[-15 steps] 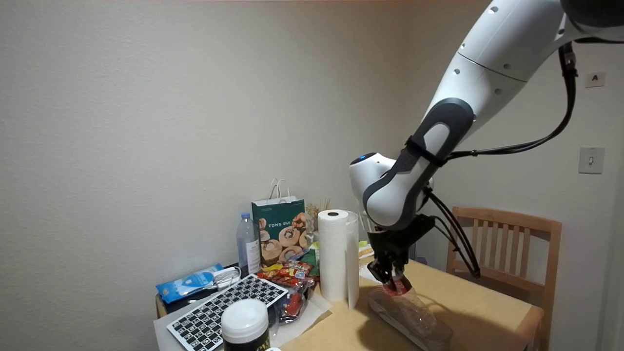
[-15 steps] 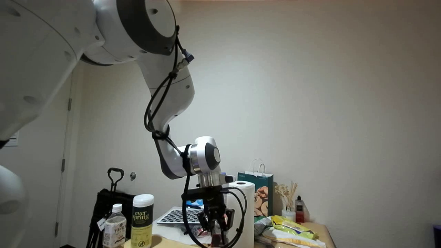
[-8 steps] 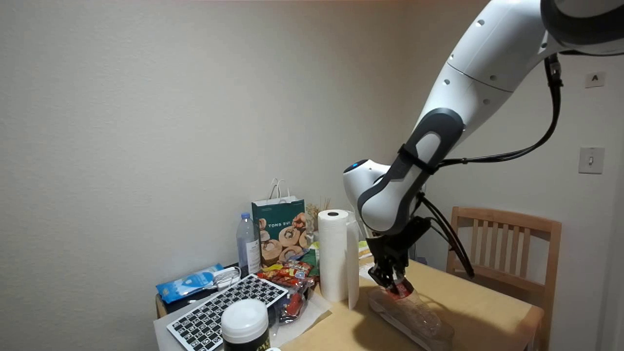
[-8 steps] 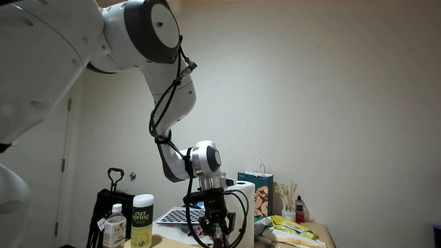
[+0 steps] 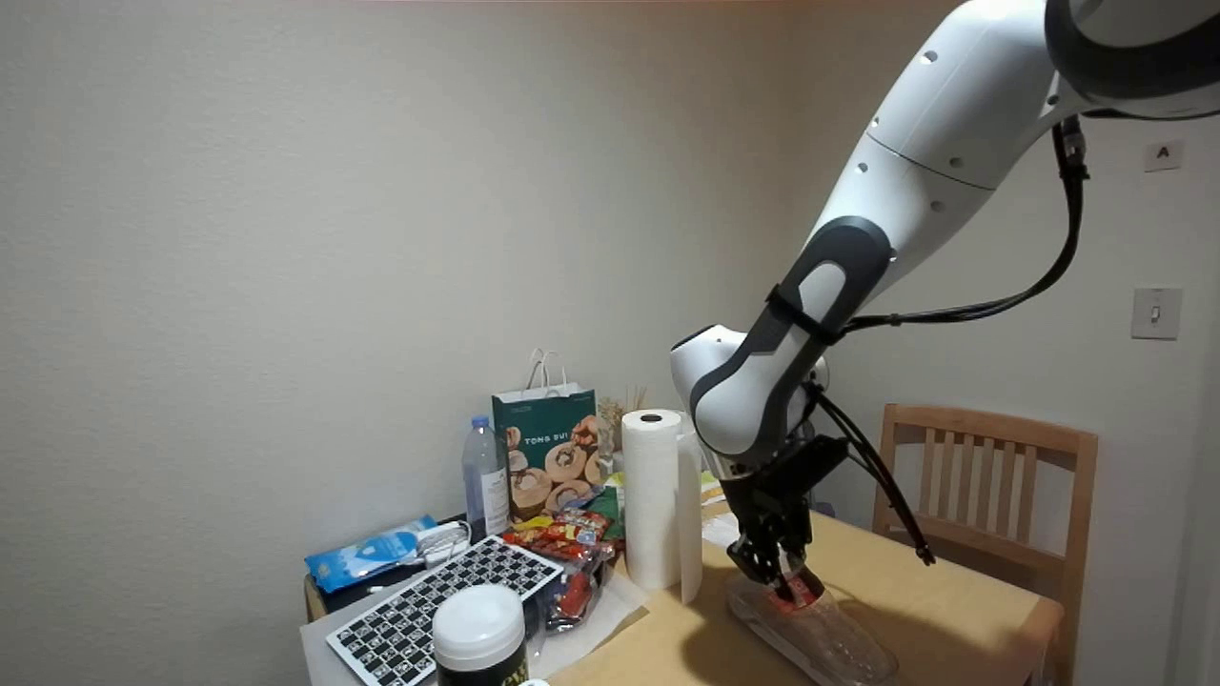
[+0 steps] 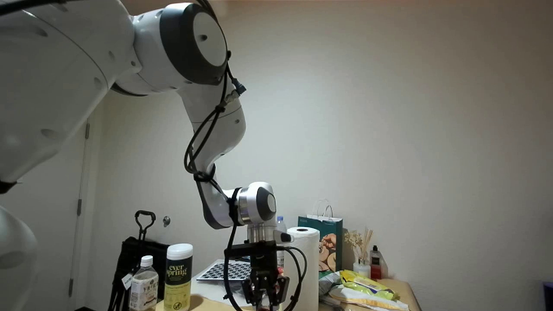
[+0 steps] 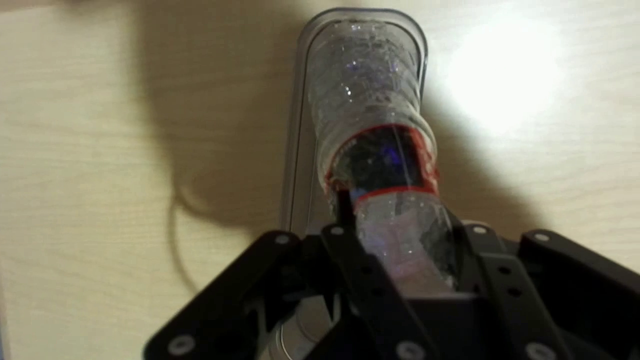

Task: Put the bottle in the clear case

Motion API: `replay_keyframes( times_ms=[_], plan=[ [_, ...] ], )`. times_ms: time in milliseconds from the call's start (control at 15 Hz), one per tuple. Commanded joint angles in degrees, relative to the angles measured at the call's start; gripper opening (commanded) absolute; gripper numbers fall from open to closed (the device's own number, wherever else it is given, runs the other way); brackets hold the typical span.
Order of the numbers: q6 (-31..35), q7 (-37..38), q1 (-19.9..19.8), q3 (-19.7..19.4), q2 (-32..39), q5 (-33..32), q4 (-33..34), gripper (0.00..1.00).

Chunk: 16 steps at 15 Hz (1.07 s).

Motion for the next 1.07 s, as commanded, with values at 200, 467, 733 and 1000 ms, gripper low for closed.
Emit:
replay_keyframes(
  times_ms=[200,467,733,1000],
  plan=[
    [-5.5,-5.0,-2.8,2.3,1.5,8.7,0.4,0.13],
    [-5.0,-4.4,-2.9,2.0,2.0,9.5,0.1,0.25],
    [-5.1,-4.1,-2.9,1.9,2.2,9.4,0.3,0.72],
    [-5.1,-4.1,-3.1,2.0,3.3,10.1,0.4,0.98]
  ],
)
